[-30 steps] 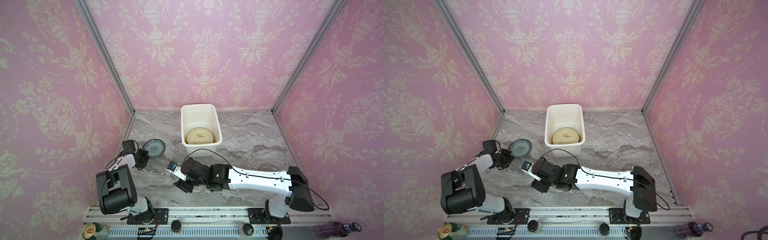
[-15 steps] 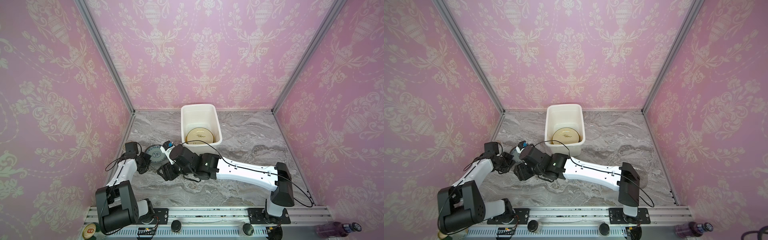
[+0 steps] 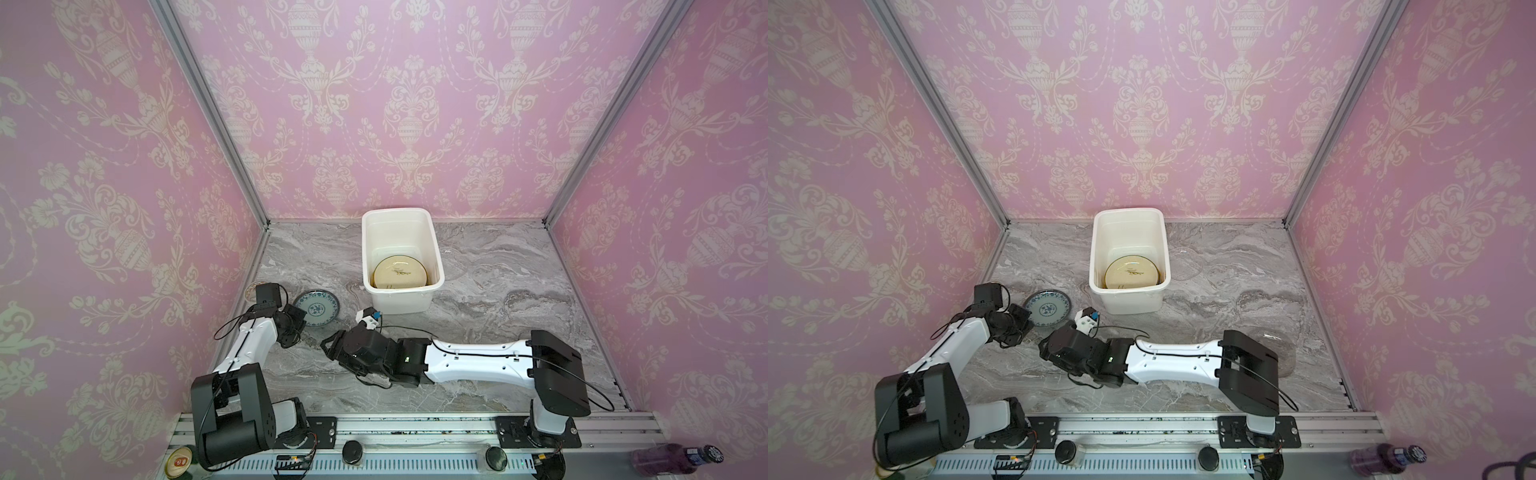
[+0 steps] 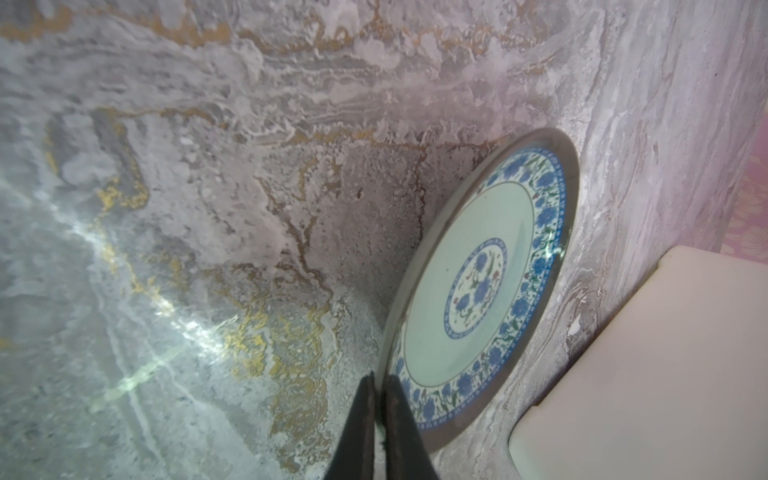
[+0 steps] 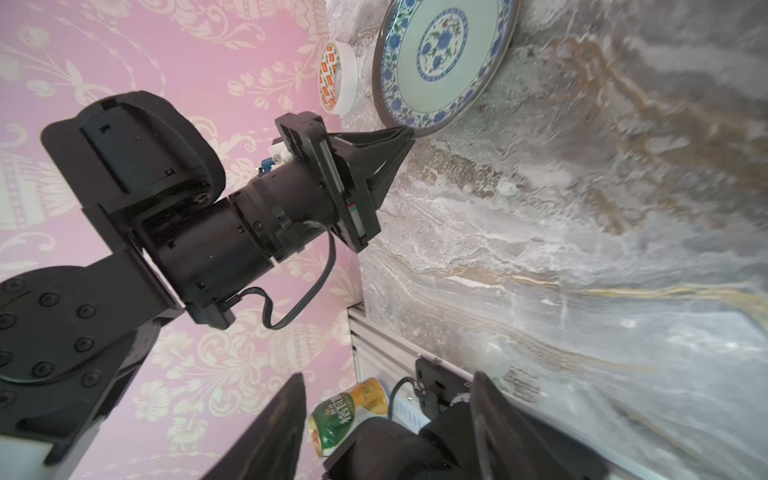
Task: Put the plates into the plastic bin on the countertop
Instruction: 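Swing the right gripper toward the blue-and-white floral plate's rim, then close the right gripper on the floral plate's rim and tilt it up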
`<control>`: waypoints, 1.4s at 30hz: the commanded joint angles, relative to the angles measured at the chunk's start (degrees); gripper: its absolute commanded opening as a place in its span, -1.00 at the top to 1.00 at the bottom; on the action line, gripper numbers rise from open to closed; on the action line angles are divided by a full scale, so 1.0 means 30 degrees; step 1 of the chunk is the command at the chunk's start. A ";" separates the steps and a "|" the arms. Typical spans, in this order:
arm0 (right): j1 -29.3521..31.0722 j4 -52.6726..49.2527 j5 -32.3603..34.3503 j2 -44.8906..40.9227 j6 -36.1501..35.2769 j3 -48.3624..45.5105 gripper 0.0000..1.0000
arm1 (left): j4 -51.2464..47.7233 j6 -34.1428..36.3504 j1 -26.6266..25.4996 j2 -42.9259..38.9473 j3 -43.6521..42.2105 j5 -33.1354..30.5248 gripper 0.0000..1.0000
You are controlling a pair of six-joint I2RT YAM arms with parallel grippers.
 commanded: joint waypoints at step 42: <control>-0.1835 0.9380 0.4085 1.1732 0.7698 0.4393 -0.13 | -0.3233 -0.1175 -0.0109 -0.3430 -0.1288 -0.1200 0.81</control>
